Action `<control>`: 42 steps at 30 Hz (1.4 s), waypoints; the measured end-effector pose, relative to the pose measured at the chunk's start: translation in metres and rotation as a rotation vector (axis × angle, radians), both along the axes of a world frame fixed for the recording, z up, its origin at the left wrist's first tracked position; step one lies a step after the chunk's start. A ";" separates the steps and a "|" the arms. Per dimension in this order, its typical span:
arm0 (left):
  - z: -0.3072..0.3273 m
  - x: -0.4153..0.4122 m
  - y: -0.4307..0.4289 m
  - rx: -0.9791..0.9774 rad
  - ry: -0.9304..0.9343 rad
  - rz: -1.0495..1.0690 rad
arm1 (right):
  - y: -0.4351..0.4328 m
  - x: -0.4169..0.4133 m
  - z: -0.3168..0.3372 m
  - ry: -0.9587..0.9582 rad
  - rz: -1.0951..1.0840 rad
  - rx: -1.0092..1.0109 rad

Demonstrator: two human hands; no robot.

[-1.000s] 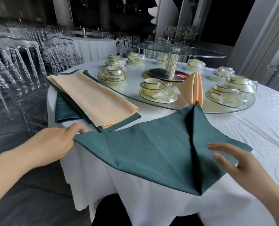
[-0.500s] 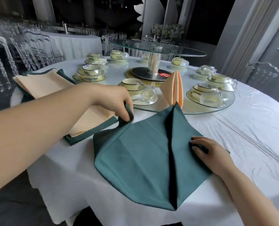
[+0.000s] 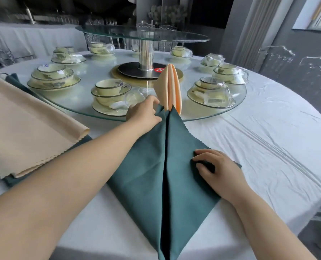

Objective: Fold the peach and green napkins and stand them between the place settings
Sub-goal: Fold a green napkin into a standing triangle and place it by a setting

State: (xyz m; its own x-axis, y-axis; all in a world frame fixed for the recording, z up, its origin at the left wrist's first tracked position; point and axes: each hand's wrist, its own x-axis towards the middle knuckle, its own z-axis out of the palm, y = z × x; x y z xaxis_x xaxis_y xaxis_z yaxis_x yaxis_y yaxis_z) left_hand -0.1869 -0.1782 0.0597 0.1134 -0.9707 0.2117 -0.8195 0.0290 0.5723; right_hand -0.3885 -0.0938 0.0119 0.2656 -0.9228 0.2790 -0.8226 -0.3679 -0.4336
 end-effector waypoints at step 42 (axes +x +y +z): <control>-0.050 -0.005 0.183 0.171 -0.501 -0.349 | 0.022 0.035 0.018 0.083 0.155 -0.100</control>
State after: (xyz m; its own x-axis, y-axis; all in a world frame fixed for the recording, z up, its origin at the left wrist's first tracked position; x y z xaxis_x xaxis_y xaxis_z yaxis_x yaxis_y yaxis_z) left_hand -0.1915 0.0045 0.0102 -0.2889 -0.9574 -0.0045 -0.9478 0.2853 0.1421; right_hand -0.3538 -0.0714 0.0302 0.4286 -0.8378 0.3381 -0.7839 -0.5309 -0.3218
